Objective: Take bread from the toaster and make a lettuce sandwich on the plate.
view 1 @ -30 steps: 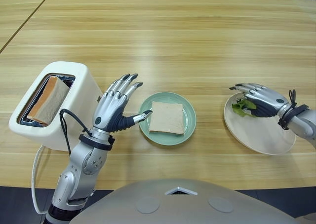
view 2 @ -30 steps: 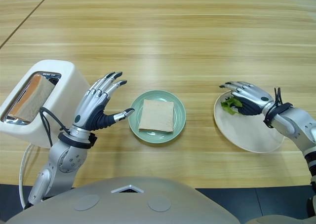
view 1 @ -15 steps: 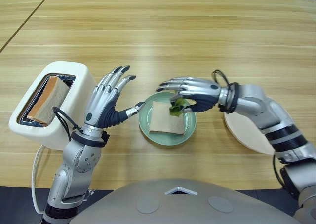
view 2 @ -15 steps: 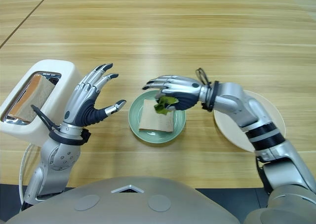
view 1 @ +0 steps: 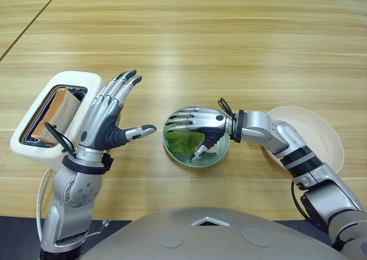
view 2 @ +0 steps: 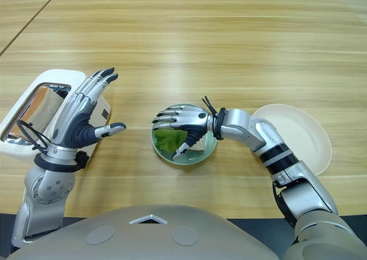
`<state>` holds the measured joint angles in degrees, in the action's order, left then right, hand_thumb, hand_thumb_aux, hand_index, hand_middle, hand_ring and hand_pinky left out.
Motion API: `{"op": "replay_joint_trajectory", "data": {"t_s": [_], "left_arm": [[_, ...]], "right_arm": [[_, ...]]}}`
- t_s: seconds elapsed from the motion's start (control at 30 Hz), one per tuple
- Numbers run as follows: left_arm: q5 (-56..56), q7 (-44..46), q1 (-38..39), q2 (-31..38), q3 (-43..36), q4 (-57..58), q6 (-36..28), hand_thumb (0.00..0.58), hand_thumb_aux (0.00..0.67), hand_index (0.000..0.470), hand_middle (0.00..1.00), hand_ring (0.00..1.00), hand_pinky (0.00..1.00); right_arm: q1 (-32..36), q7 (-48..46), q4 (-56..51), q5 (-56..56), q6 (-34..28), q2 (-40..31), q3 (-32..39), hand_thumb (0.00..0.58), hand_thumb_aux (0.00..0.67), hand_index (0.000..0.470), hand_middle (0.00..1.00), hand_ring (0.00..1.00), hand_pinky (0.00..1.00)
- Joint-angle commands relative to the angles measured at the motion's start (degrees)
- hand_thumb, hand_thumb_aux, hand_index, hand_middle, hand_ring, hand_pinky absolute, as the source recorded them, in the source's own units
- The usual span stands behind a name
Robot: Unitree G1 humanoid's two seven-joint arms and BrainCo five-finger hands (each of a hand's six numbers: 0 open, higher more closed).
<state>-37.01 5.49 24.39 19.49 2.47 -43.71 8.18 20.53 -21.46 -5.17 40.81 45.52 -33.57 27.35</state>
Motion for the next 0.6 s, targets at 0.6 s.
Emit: {"op": "replay_joint_trajectory", "data": {"t_s": [0.6], "left_arm": [[-1.47,5.51,9.63,3.73,31.02,-4.26,-2.13,0.0,0.0,0.0,0.0,0.0,0.0]], "right_arm": [[-11.06,1.8,11.4,-12.42,-2.66,-8.9,-14.17,0.0,0.0,0.0,0.0,0.0,0.0]]}}
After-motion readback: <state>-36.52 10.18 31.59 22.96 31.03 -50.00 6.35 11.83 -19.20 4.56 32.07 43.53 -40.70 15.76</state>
